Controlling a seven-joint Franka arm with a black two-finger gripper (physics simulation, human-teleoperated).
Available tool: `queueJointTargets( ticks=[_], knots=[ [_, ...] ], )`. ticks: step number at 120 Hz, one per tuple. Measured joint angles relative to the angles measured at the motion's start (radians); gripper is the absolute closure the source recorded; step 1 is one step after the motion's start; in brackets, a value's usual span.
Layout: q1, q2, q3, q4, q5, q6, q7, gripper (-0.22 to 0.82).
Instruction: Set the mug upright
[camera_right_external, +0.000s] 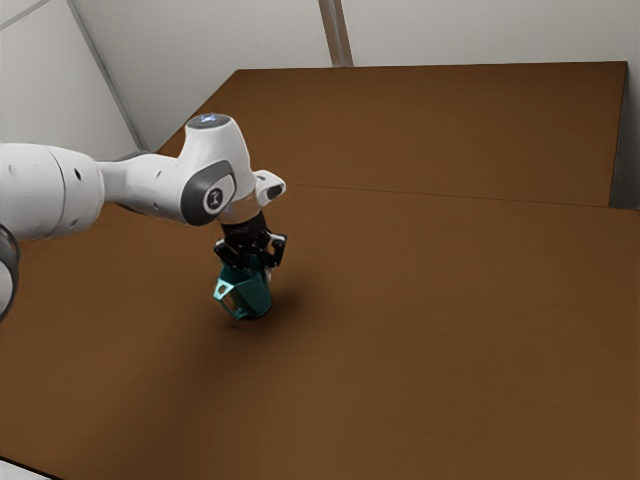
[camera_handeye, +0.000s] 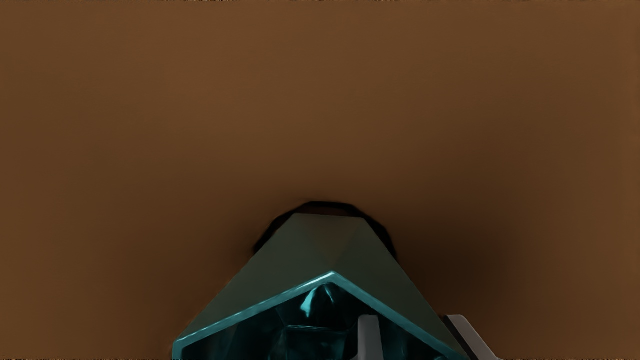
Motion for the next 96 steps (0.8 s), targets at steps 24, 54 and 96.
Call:
queueJointTargets(
  ticks=[24, 54, 96],
  knots=[
    [-0.001, -0.048, -0.011, 0.003, -0.001, -0.007, -0.02, 0.23],
    [-0.002, -0.127, -0.017, 0.01, -0.006, -0.05, -0.032, 0.07],
    [-0.004, -0.17, -0.018, 0.18, 0.014, -0.198, 0.08, 0.01]
  ],
)
